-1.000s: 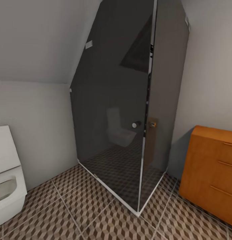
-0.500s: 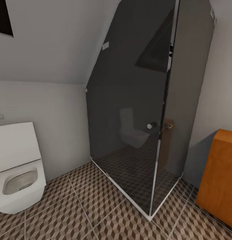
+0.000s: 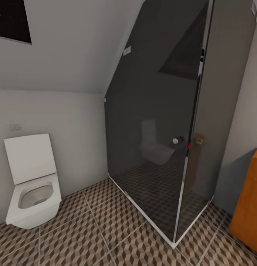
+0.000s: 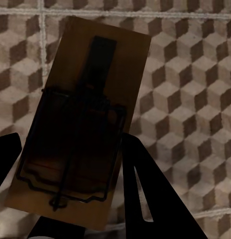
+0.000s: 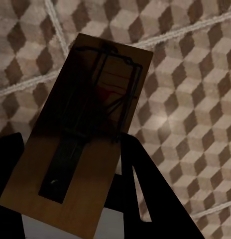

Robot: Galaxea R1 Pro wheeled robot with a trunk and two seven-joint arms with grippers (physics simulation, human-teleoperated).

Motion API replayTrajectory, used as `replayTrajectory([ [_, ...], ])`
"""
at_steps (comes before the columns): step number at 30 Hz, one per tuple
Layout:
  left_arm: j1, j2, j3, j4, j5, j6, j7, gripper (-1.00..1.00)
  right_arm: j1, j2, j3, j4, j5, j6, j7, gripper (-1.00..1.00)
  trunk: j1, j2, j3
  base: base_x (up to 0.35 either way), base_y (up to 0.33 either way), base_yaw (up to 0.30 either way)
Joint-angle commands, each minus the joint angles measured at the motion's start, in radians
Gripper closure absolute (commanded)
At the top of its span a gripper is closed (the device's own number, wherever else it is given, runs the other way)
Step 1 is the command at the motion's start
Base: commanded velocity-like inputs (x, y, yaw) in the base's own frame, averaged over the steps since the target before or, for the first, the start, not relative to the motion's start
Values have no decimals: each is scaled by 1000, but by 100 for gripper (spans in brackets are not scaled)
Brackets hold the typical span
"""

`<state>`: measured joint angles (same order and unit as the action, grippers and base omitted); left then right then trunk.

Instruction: Take the four mousetraps from the cabinet in the bathroom and place them on the bathroom floor. Make sure all four end up on the same floor surface, and ensure that at least two of them are either under or directly next to the same bathroom sink.

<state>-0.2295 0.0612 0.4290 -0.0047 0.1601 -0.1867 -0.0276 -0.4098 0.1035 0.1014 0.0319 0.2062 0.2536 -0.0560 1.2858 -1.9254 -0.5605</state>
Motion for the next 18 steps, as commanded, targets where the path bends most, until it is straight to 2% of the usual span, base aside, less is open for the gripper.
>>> replayTrajectory([
  [1,-1,0,-3,2,10,-3,-5,100,-1,1,8,2,2,2,-3,100,0,-1,-1,0,0,282],
  [18,-1,0,-3,2,10,-3,-5,100,-1,2,7,2,2,1,-6,100,0,-1,-1,0,0,297],
])
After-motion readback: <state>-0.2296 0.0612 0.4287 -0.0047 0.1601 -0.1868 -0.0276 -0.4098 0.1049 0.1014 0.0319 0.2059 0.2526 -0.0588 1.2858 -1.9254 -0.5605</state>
